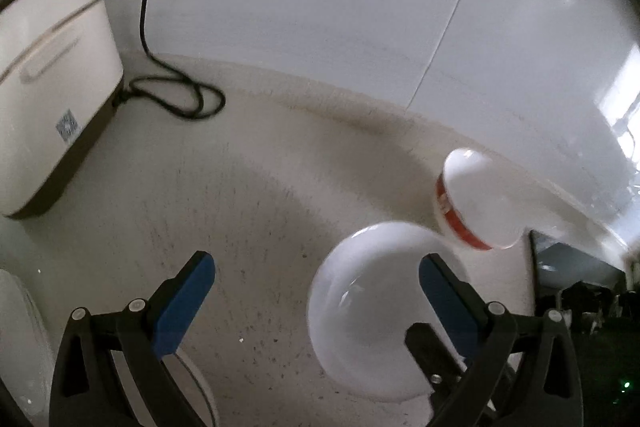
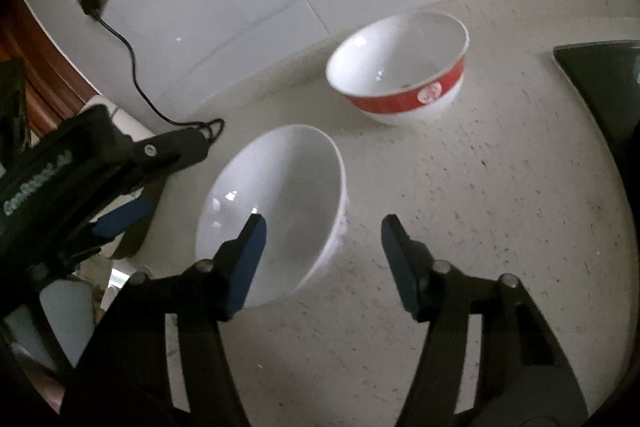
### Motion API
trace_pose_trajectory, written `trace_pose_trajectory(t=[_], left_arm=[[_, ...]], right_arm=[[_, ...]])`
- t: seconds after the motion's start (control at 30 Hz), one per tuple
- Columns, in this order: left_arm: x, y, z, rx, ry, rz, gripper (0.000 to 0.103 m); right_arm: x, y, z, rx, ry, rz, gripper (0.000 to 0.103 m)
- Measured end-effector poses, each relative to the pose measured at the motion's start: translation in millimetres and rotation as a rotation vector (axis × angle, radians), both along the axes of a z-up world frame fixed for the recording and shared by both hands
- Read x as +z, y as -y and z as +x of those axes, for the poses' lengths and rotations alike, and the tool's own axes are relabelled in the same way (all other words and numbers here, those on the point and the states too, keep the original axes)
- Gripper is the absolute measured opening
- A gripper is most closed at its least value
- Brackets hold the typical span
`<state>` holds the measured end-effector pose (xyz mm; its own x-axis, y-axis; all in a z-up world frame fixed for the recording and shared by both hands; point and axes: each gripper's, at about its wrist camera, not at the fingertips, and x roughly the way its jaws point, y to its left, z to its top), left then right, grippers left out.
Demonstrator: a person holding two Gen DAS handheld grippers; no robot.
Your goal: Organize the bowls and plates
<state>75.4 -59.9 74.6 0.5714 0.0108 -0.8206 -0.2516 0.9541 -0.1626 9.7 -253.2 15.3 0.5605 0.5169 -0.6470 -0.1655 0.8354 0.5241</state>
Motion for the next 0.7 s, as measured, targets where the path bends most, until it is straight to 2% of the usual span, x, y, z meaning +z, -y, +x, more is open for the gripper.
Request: trace_pose_trajectory(t=[0.2,0.3,0.43,0.5,0.6,0.7], left_arm=[[-17.3,6.4,0.5,0.02,-0.012,0.019,0.095],[-22.6,6.8,1.1,0.03,-0.035,0.031,0.078],[-36.3,4.1,4.5,0.02,-0.077,-0.007,0.056],[-37.9,4.9,2.4,0.005,-0.066,-0.03,0.052],[-32.3,8.9,-2.3,-0.026,-0.033,-0.038,0.027],[-25.0,17.3,-8.9,-0.04,0.012,-0.008,0.021]], right_arm=[[-6.5,-4.5,2.4,0.038,-0.022,0.014,0.043],[-7.2,-4.9,2.5,0.041,-0.017,0.023,0.037],[-6.9,1.5,0.2,0.038,-0.021,0.054,0.032],[-7.9,5.0,0.0,0.039,-0.019,0.065,0.03],[-8.2,5.9,-1.1,0.041,-0.023,0.07,0.029],[-10.8,6.9,1.2,0.031,-0.038,0.071,0.027]])
